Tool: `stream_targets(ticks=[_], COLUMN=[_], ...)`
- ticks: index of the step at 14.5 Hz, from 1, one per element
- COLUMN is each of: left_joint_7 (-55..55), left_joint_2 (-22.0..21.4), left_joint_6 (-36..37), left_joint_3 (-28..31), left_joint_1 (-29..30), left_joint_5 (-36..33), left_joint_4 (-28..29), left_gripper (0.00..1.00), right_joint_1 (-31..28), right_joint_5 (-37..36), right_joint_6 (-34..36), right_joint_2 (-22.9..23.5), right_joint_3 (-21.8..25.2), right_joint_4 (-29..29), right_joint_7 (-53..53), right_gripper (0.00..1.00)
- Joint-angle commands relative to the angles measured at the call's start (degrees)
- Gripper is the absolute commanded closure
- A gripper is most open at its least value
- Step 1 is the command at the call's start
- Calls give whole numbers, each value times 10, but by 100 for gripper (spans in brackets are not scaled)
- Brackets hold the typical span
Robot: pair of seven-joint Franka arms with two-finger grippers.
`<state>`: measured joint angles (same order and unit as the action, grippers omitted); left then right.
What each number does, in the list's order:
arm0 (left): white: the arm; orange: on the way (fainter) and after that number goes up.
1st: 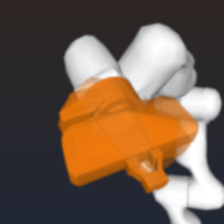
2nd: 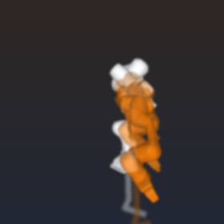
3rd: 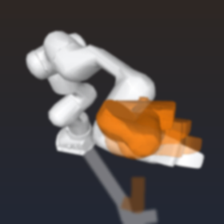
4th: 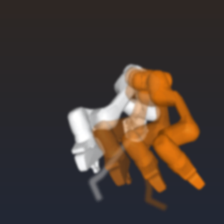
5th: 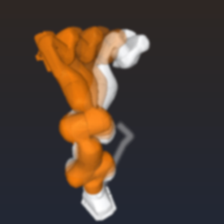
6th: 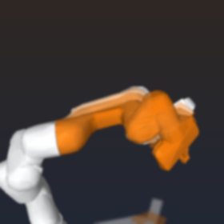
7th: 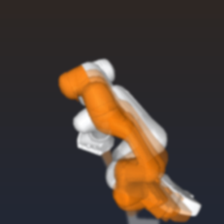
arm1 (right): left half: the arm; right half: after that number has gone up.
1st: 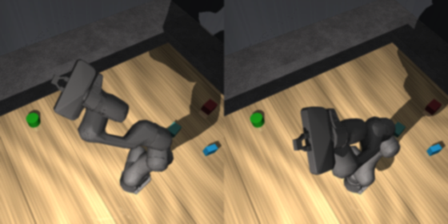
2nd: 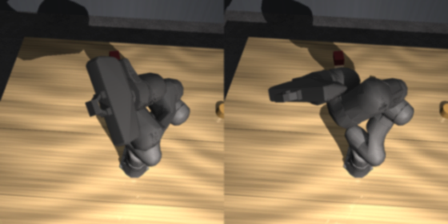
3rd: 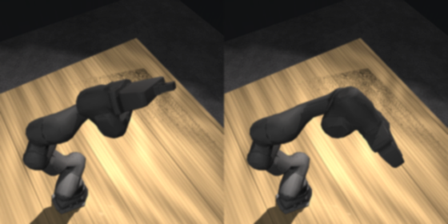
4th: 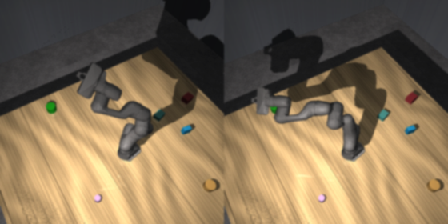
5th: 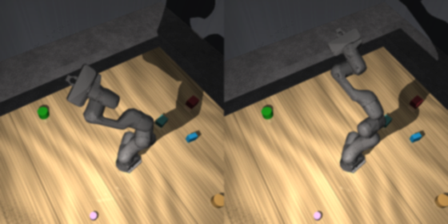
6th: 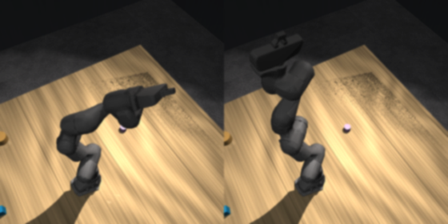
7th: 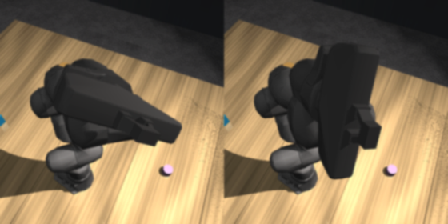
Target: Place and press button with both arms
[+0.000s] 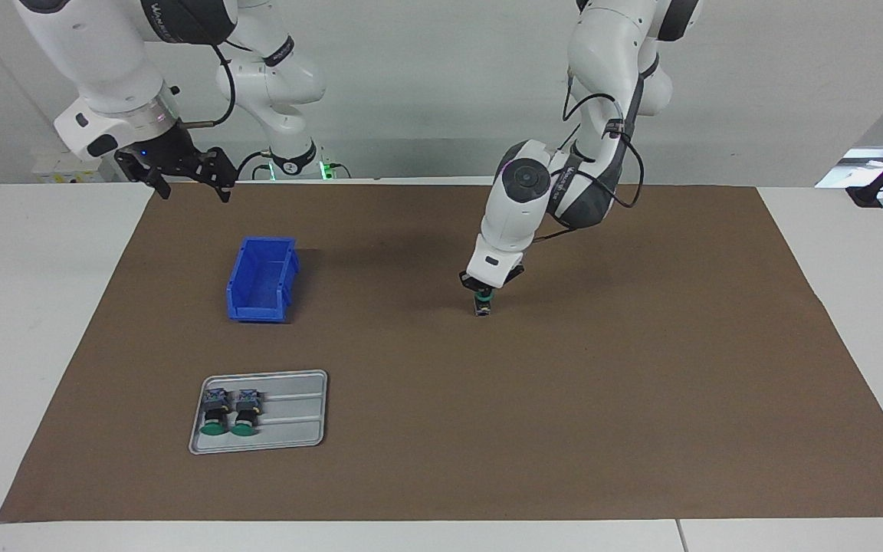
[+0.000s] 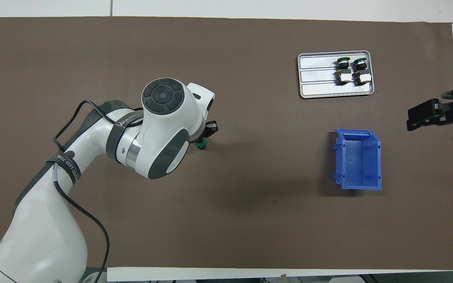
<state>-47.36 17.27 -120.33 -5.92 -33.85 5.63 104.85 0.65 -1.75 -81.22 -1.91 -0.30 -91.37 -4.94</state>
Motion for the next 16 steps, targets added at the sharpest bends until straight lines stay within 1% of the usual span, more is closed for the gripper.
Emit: stream_targets(ticks=[1, 3, 4, 6, 7, 8, 10, 11, 12, 14, 16], left_joint_7=[-4, -2, -3, 0, 3, 4, 13, 31, 55, 96, 138], left_joint_2=[-3, -21, -32, -32, -35, -38, -50, -55, -60, -75, -92], left_joint_6=[-18, -17, -4, 57, 66, 70, 81, 90, 105, 125, 141], left_joint_3=[4, 8, 11, 11, 13, 13, 13, 13, 14, 16, 16], left_joint_1=[-5, -3, 3, 16, 19, 27, 52, 61, 69, 100, 127], left_joint_5=[-5, -4, -4, -7, -7, -7, -9, -10, -11, -11, -11], left_joint_4=[31, 24, 6, -42, -46, -47, -47, -47, -47, -47, -44], left_gripper=[99, 98, 97, 94, 92, 84, 44, 30, 18, 2, 1], right_joint_1=[-1, -1, -1, -1, -1, -1, -1, -1, -1, -1, -1], right_joint_5=[2, 2, 2, 2, 2, 2, 2, 2, 2, 2, 2], right_joint_6=[-2, -2, -2, -2, -2, -2, -2, -2, -2, -2, -2], right_joint_2=[-7, -7, -7, -7, -7, -7, -8, -7, -7, -7, -7], right_joint_3=[1, 1, 1, 1, 1, 1, 1, 1, 1, 1, 1], right_joint_4=[-8, -8, -8, -8, -8, -8, -8, -8, -8, -9, -8], right_joint_7=[12, 12, 12, 12, 12, 12, 12, 12, 12, 12, 12], right_gripper=[0, 0, 0, 0, 0, 0, 0, 0, 0, 0, 0])
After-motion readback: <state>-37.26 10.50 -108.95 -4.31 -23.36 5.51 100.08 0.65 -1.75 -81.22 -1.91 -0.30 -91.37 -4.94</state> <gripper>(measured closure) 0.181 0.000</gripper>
